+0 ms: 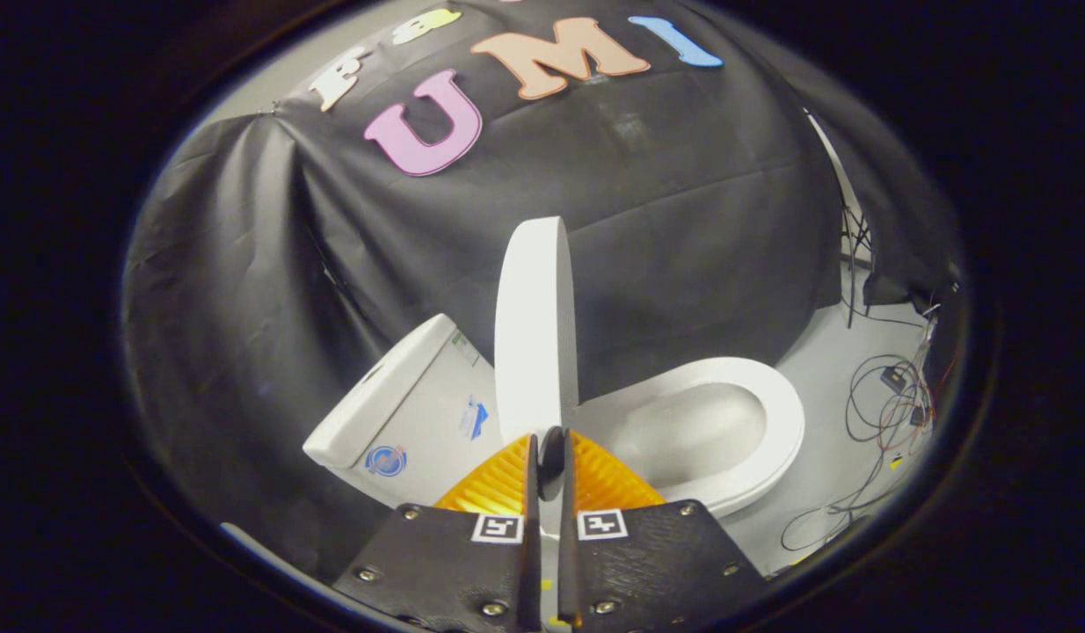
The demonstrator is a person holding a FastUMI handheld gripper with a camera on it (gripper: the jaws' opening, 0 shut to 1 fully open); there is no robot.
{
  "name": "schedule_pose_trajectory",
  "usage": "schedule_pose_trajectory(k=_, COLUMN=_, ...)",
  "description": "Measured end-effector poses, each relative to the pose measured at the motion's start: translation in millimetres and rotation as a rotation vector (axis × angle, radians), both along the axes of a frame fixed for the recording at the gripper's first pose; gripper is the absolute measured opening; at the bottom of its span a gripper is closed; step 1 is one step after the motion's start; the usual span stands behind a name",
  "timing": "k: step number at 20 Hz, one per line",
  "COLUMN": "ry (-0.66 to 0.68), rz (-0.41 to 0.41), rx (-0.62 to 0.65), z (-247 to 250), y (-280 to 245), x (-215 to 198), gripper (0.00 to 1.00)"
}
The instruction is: Open the toilet lid.
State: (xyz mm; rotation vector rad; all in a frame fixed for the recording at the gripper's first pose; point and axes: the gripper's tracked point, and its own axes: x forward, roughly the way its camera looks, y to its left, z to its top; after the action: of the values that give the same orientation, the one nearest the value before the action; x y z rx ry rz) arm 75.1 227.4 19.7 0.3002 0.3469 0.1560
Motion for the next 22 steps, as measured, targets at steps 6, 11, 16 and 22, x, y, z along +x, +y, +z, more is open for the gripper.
schedule_pose_trajectory(k=6, ry=-0.022, rz=0.034, rx=-0.035, z=4.5, y=22.9, x=-1.3, gripper=0.08)
schedule_pose_trajectory(k=11, ry=-0.033, rz=0.041, rx=-0.038, z=6.3, y=35.7, x=-1.1, gripper=0.08)
schedule_pose_trajectory(k=16, ry=-0.041, rz=0.064, rx=-0.037, z=7.5, y=54.1, x=-2.6, gripper=0.08)
schedule_pose_trajectory(k=22, ry=-0.062, rz=0.09, rx=-0.062, z=7.9, y=80.0, x=-2.5, gripper=0.08)
